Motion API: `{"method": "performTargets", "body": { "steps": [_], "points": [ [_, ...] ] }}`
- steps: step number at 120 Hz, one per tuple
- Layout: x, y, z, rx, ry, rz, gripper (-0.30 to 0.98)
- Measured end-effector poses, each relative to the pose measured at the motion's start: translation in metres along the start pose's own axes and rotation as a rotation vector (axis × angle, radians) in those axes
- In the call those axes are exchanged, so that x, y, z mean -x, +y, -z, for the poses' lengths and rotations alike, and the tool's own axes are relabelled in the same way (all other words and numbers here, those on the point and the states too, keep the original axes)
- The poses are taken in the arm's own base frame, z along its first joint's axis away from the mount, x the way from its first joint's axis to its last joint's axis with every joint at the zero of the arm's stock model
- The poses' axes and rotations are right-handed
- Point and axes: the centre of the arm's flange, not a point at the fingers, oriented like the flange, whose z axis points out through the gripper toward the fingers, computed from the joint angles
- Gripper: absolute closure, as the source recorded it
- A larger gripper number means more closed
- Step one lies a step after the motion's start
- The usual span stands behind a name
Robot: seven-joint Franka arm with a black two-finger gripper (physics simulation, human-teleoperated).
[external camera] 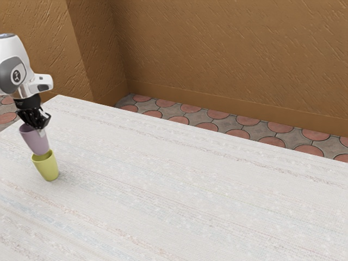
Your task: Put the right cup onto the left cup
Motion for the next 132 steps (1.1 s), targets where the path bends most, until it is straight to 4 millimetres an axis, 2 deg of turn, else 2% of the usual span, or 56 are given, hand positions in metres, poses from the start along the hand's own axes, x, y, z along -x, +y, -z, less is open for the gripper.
{"method": "performTargets", "body": {
  "steps": [34,64,120,127,132],
  "points": [
    [0.009,-0.022,-0.005,-0.003,-0.008,0.040,0.79],
    [0.004,-0.016,-0.005,-0.005,-0.005,0.026,0.79],
    [-0.010,-0.015,-0.038,-0.010,-0.033,0.017,0.78],
    [-0.011,-0.015,-0.040,-0.010,-0.033,0.017,0.74],
    [-0.011,-0.015,-0.041,-0.010,-0.033,0.017,0.65]
  ]
}}
